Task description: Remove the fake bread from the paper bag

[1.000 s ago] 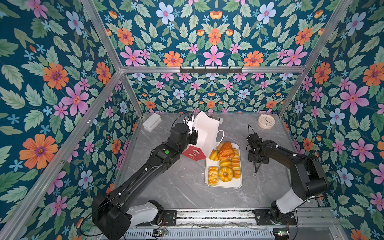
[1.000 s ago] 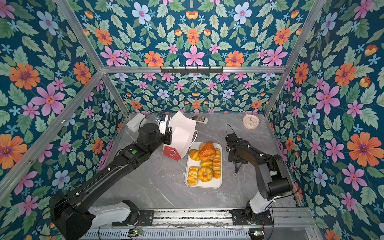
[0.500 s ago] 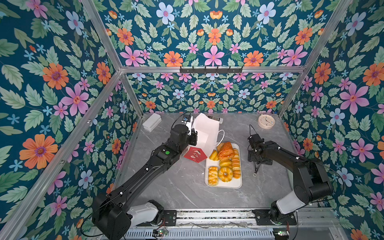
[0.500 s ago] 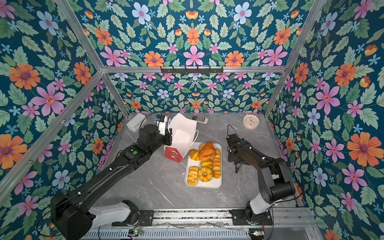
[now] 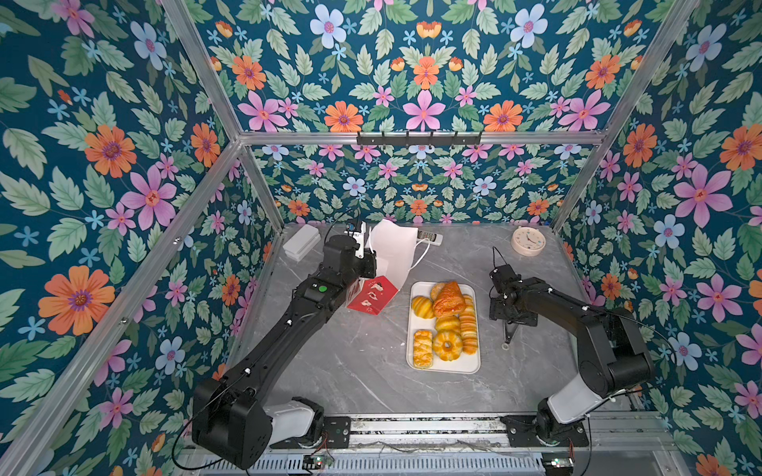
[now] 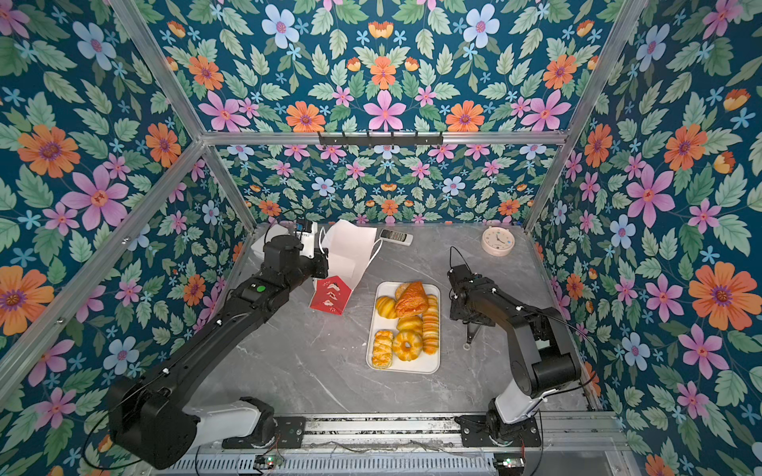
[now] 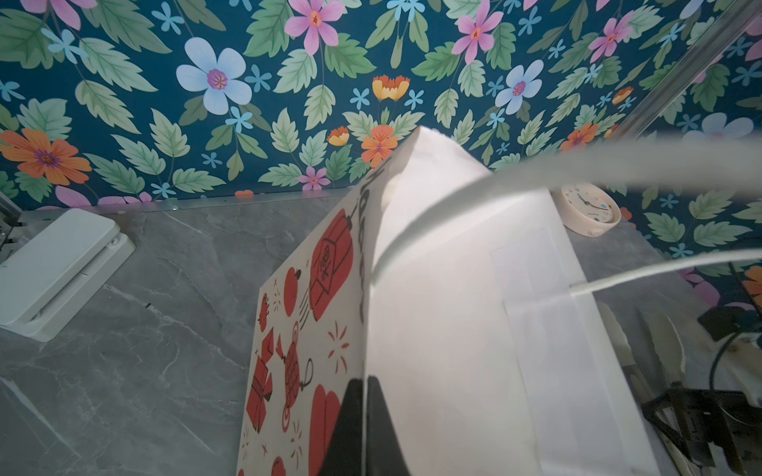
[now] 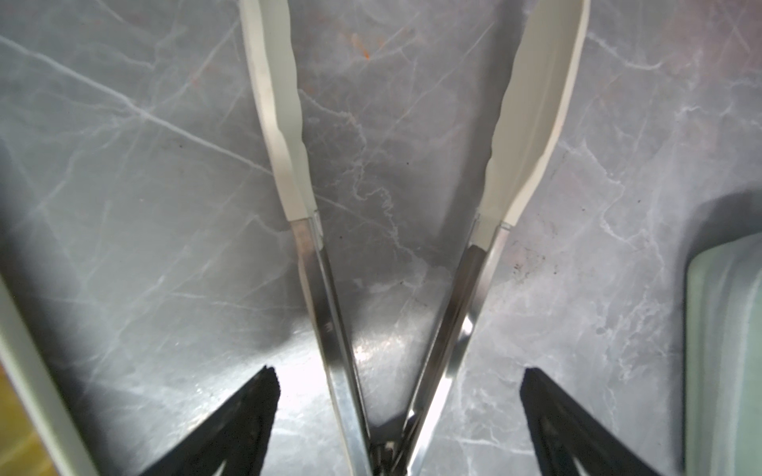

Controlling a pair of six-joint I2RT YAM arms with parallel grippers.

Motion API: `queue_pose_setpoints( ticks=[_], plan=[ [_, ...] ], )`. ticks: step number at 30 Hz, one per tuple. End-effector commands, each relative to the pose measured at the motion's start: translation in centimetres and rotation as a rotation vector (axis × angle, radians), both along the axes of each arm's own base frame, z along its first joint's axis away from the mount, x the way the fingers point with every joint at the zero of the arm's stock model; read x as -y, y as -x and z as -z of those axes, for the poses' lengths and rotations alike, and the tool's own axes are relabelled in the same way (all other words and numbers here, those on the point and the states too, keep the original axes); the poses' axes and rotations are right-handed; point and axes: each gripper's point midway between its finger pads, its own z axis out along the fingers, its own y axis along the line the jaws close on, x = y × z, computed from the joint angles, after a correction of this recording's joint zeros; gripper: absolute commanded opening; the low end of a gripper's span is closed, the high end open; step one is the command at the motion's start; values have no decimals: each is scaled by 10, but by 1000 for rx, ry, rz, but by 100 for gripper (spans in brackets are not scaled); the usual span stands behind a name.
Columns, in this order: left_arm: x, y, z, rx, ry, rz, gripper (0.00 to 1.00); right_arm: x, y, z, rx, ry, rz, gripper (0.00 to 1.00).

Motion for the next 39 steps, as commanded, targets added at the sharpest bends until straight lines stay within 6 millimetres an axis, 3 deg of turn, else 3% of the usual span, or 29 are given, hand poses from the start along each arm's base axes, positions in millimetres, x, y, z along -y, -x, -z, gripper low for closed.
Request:
queue_pose_setpoints(
  ticks=[1,7,11,19,24,29,39],
  plan=[
    [1,-4,-1,-6,5,29,0,-1,1,2,-7,-6,0,93],
    [-8,-13,3,-25,8,16,4,1,-1,-3,-3,13,-13,93],
    [-15,-19,-1,-21,11,3,26,0,-3,-2,0,8,-14,93],
    [-27,-24,-6,-19,-1,-26,46,-1,-4,2,-12,8,-15,93],
    [-36,-24,-10,-8,7,-51,64,-1,-6,1,-8,7,-16,93],
    [-48,-19,-16,11,9,-92,79,-2,-6,9,-38,14,-20,93],
    [-72,9,-55,84,29,-168,98,-4,-6,11,-48,3,-23,93]
  ],
)
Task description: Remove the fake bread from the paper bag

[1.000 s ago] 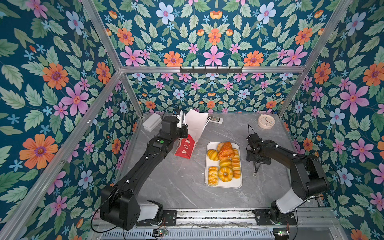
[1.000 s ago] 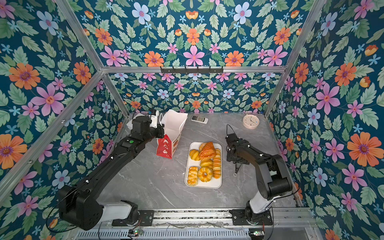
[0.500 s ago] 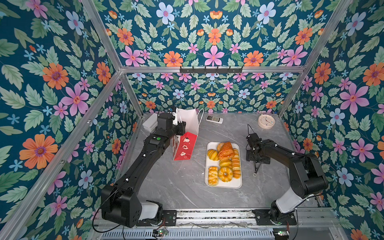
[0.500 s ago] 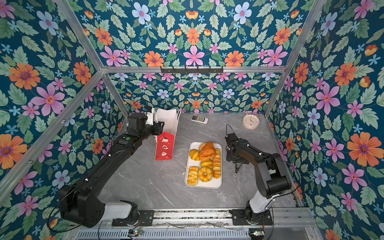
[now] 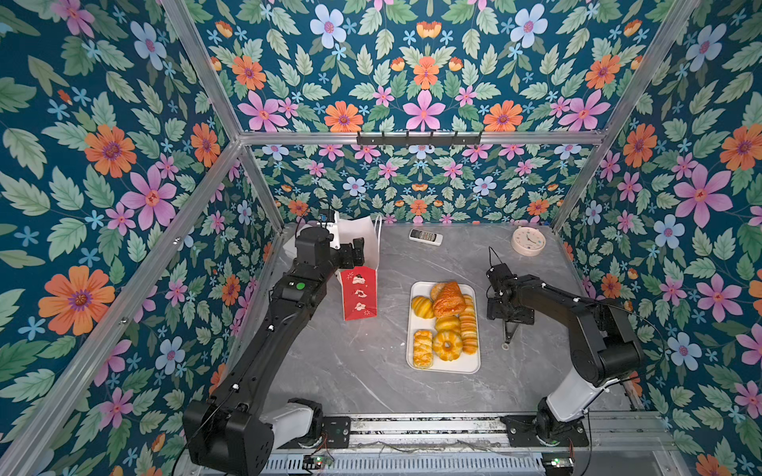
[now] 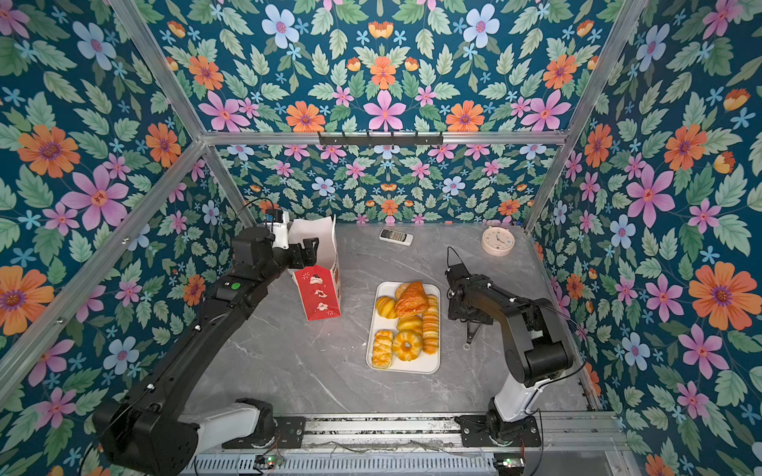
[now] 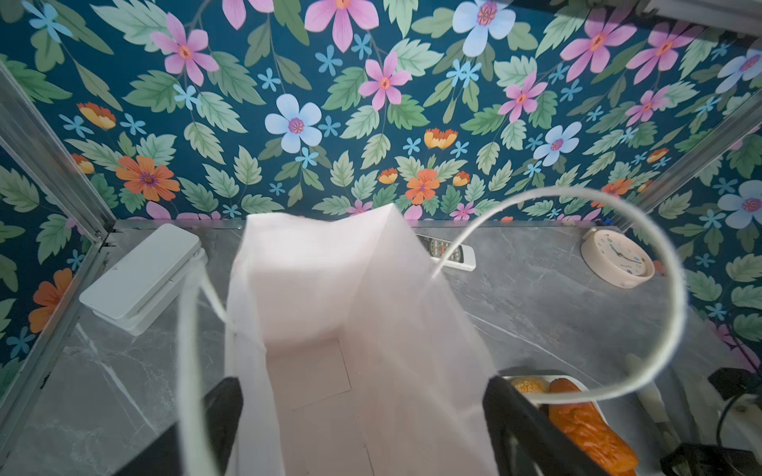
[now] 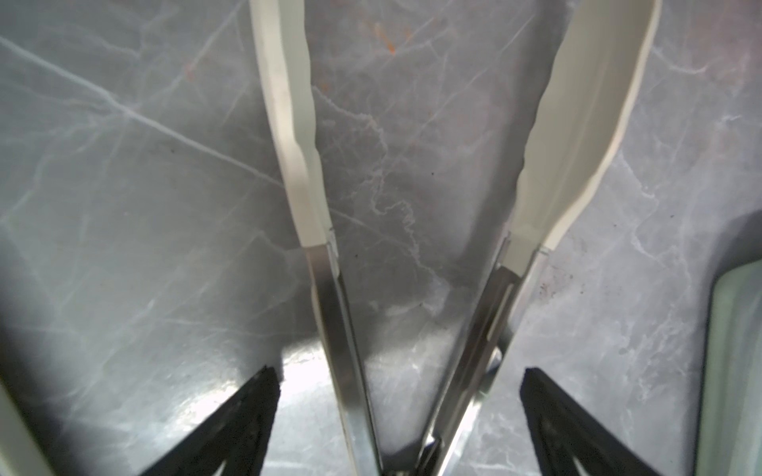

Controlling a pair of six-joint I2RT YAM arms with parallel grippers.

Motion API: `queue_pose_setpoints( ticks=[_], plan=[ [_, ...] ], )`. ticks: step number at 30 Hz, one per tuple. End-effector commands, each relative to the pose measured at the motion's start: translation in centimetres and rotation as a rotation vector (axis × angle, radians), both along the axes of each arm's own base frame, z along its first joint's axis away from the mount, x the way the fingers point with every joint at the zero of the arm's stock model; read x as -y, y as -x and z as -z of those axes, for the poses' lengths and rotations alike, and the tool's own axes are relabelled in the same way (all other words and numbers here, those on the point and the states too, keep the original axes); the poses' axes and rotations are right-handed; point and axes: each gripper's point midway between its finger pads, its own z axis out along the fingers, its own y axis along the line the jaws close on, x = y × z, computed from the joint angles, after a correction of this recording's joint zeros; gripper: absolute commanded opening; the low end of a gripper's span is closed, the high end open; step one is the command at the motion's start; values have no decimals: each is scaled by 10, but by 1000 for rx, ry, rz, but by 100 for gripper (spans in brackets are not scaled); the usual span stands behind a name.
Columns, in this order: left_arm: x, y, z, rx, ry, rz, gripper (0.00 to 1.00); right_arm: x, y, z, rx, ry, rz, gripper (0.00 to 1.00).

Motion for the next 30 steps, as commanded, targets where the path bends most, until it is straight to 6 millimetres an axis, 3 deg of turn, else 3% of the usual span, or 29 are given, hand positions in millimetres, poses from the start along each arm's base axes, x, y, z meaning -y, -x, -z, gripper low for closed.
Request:
queue_pose_setpoints(
  ticks=[1,4,10,12,15,17,21,26,30],
  plan=[
    [-13,11,-10,7,0,-53,99,-1,2,-1,-10,-4,-9,93],
    [-23,27,-23,27,-7,-82,100,-1,2,-3,-3,-5,-10,93],
    [-48,67,-69,136,14,-153,100,-2,1,-8,14,-12,-6,93],
    [-65,84,-85,194,19,-219,100,-1,-1,-25,67,-20,-1,93],
    [-95,109,-93,283,-15,-345,100,3,-1,-43,130,-15,4,93],
    [-122,122,-81,312,-78,-479,100,5,-2,-58,195,-15,1,93],
    [-167,138,-30,297,-176,-750,100,9,-7,-100,387,-24,-3,93],
    [-180,135,43,300,-159,-882,99,9,-13,-134,584,-54,-26,91],
    [-174,124,92,323,-174,-852,98,10,-10,-136,623,-63,-24,90]
  ],
)
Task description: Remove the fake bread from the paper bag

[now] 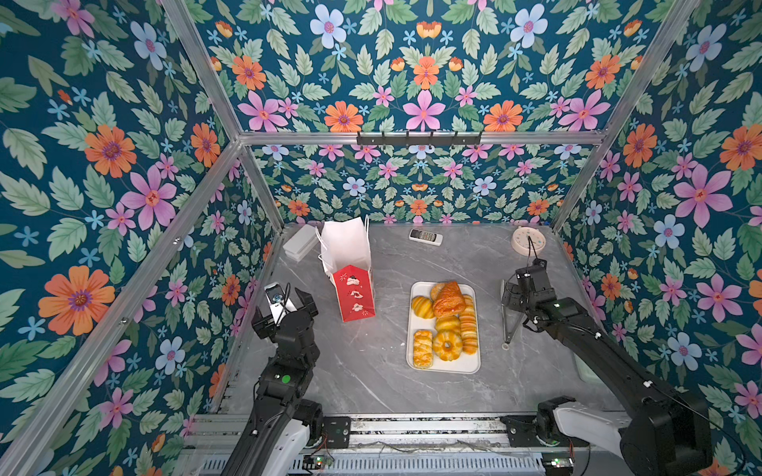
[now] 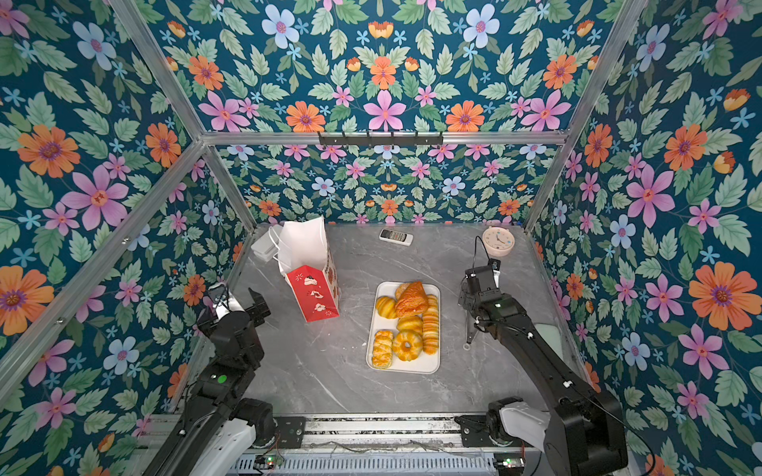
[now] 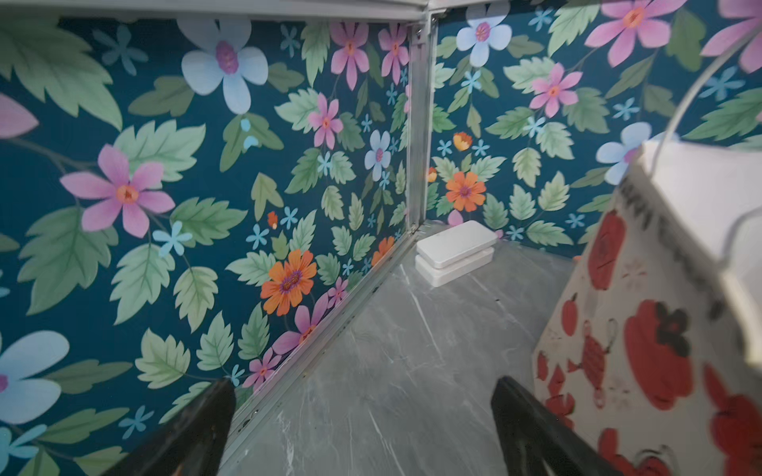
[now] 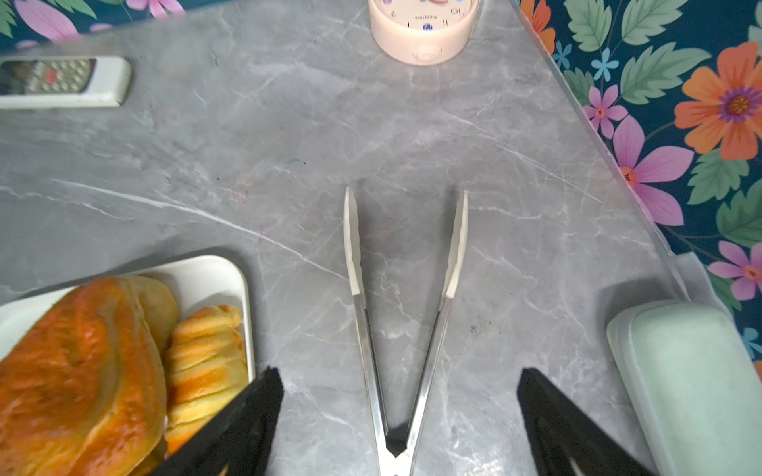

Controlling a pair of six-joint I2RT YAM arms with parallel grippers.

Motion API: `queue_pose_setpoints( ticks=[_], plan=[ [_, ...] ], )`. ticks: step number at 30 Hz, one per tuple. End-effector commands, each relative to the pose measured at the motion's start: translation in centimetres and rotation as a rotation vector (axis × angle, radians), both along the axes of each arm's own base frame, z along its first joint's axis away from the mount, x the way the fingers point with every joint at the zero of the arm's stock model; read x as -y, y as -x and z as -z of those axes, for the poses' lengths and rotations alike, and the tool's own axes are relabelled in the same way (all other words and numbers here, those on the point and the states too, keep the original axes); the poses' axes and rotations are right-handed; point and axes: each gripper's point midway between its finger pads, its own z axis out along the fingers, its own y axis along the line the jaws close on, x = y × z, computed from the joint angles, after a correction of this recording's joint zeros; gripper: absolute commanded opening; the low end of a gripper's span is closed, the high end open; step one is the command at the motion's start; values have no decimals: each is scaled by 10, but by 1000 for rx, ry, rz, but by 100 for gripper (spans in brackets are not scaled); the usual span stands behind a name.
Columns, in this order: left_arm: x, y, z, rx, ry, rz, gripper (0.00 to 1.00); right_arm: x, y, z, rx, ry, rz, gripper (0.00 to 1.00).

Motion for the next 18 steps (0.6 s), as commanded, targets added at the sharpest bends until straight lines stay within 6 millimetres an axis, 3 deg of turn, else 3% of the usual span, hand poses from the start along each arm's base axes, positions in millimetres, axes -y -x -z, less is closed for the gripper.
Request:
queue_pose_setpoints(
  ticks=[1,4,10,18],
  plan=[
    [0,-5,-6,188,20,-7,97,0,-8,-8,68,6,-1,90],
    [22,-21,20,195,-34,136,97,1,-7,-3,78,1,8,90],
    [33,-49,55,99,-88,205,100,3,-5,0,107,10,4,89],
    [34,-84,69,138,-34,279,100,-3,-12,-4,261,30,-78,89]
  ],
)
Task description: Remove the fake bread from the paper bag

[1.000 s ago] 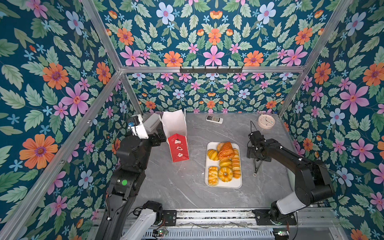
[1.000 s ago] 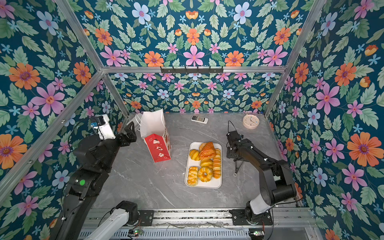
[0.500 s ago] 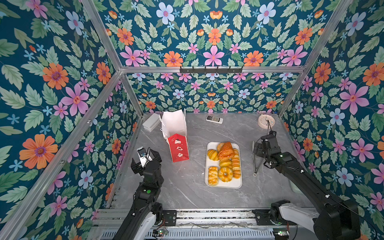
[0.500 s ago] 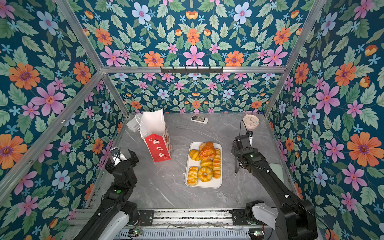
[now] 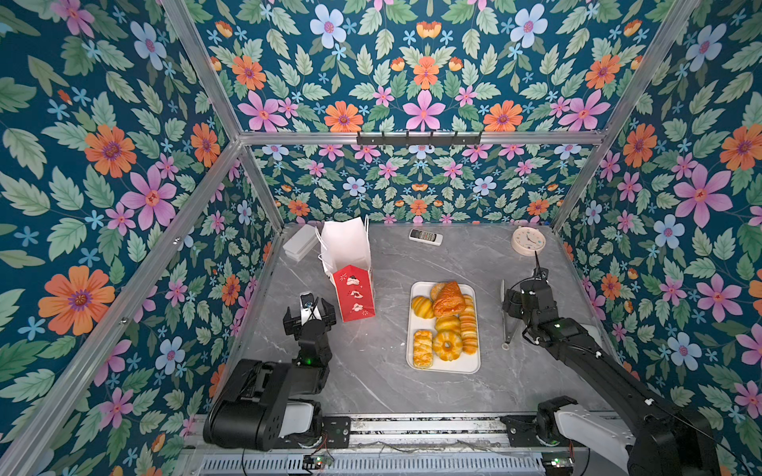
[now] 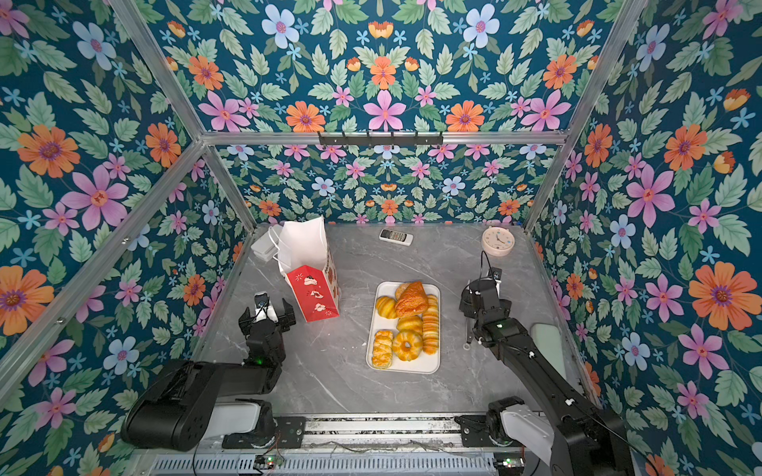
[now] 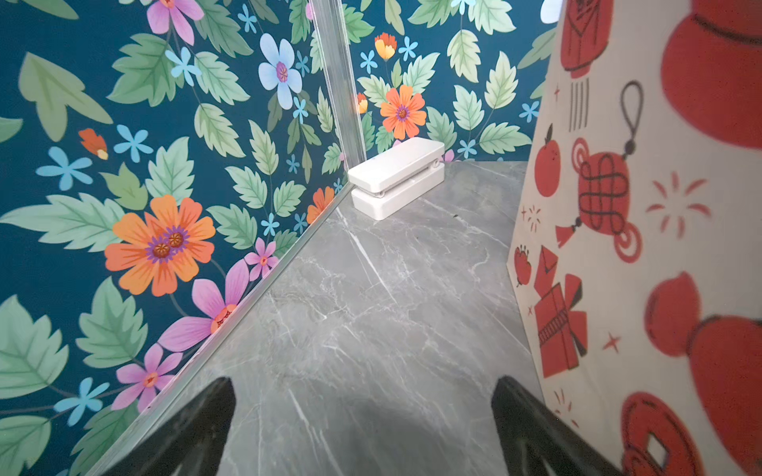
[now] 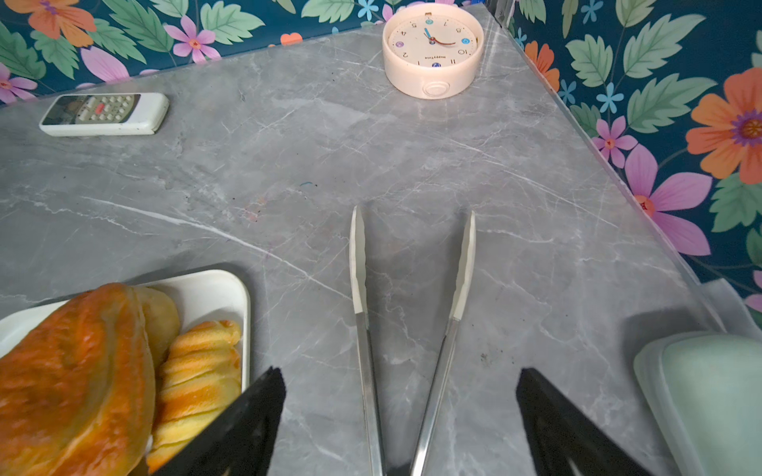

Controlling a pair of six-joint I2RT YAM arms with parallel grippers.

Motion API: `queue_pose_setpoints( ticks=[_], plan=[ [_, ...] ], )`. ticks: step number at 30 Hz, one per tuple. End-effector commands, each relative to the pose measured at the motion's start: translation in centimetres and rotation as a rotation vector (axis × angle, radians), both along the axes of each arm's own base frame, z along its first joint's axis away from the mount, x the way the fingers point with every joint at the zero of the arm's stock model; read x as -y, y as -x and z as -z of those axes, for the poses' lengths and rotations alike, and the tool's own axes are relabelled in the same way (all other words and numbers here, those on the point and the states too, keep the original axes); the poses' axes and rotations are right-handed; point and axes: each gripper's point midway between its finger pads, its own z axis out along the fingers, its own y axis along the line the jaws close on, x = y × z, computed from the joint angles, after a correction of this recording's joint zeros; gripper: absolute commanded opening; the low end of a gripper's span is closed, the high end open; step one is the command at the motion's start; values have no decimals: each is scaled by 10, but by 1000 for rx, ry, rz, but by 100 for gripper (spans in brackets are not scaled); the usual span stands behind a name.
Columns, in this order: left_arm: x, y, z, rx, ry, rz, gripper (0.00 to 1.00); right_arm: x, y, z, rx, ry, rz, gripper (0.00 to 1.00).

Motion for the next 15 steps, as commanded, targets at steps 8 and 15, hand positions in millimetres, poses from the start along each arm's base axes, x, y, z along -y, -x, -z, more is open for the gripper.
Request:
queue_pose_setpoints(
  ticks=[8,15],
  plan=[
    [14,-46,0,48,56,119,100,5,-30,-14,256,153,-34,89],
    [13,-49,-2,52,50,112,100,2,-46,16,204,233,-71,88]
  ],
)
